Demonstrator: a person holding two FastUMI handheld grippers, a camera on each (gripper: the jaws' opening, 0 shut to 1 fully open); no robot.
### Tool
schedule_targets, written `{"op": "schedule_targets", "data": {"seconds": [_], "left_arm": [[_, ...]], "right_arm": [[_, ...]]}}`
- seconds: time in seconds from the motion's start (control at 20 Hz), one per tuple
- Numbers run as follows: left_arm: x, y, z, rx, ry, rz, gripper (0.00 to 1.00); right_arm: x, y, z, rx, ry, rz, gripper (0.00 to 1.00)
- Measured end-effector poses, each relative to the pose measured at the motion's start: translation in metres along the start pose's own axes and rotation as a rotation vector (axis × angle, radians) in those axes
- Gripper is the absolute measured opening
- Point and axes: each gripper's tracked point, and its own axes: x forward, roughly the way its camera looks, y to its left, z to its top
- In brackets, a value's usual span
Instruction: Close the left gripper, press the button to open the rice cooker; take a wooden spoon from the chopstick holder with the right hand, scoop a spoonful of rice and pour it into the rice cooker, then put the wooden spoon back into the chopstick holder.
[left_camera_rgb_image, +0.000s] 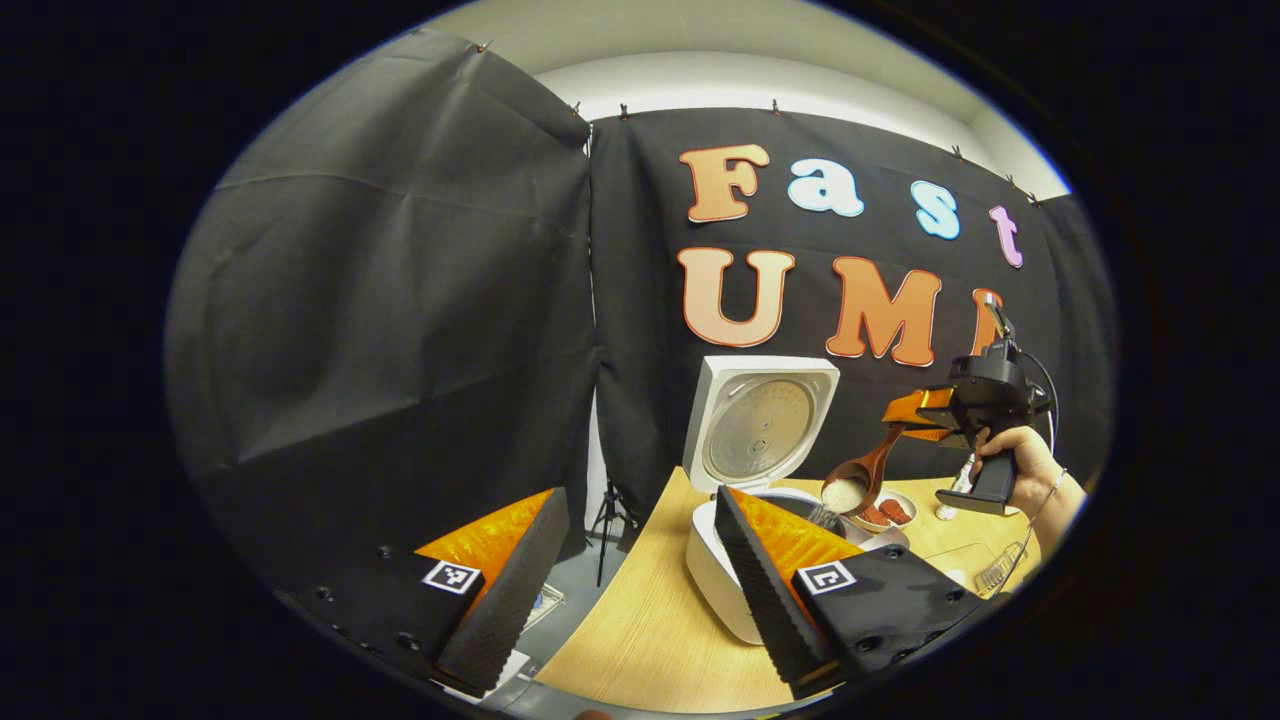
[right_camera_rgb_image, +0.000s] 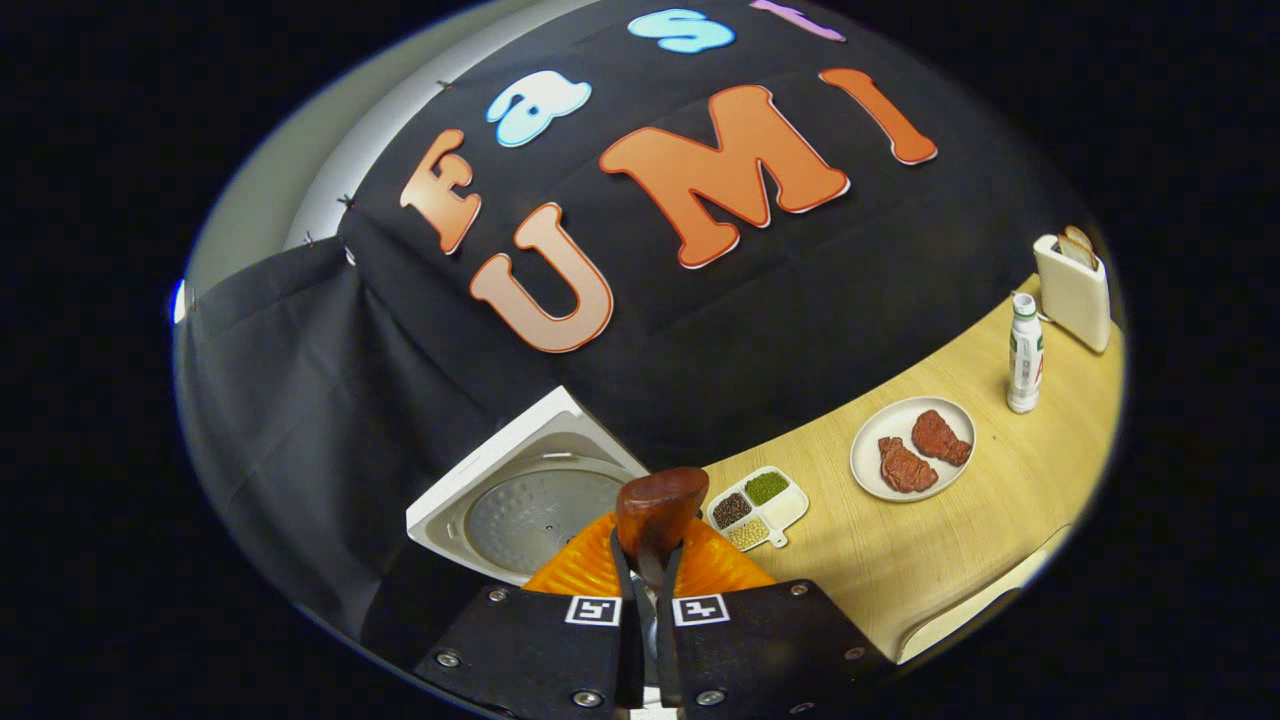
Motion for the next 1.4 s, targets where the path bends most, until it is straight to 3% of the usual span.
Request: {"op": "schedule_targets", "data": {"seconds": [0.65, 1.4], "left_arm": [[-0.001, 0.000, -0.005, 0.001, 0.020, -0.014, 1.00], [0.001, 0.004, -0.014, 0.044, 0.039, 0.030, 0.99]], "right_arm": [[-0.002, 0.040, 0.010, -0.279, -0.050, 0.082, 0.04], [-0.006, 0.077, -0.006, -0.628, -0.076, 0.196, 0.05]]}}
